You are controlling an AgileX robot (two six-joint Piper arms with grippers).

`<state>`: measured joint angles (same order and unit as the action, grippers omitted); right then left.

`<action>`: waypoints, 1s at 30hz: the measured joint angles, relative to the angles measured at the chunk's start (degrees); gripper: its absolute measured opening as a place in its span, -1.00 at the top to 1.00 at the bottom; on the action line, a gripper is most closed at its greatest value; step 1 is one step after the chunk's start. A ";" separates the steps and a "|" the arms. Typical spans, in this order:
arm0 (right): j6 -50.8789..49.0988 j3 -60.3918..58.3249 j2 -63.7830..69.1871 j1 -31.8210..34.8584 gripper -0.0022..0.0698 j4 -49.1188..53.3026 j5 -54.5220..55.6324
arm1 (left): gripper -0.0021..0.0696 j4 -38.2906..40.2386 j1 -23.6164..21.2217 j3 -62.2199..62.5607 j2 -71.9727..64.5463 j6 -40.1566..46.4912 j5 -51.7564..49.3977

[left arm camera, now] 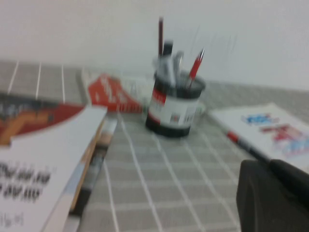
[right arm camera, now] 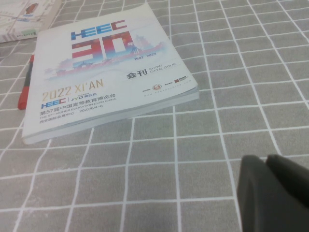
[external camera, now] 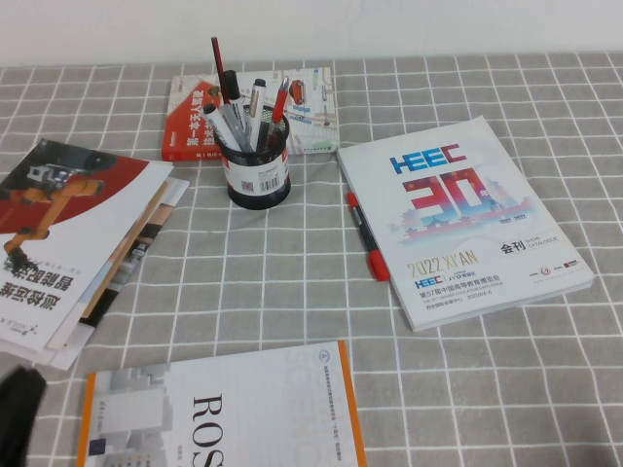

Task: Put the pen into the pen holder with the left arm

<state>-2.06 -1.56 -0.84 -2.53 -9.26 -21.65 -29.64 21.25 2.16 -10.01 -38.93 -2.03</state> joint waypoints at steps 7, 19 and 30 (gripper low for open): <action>0.00 0.00 0.00 0.00 0.98 0.00 0.00 | 0.94 0.00 0.00 -3.51 0.00 -0.24 -1.00; 0.00 0.00 0.00 0.00 0.98 0.00 0.00 | 0.94 -0.15 0.00 -3.51 0.00 -0.24 -4.81; 0.00 0.00 0.00 0.00 0.98 0.00 0.00 | 0.94 19.33 -6.69 -3.56 7.00 22.11 -9.30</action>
<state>-2.06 -1.56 -0.84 -2.53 -9.26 -21.65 -10.31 14.56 -1.40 -3.01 -16.82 -11.33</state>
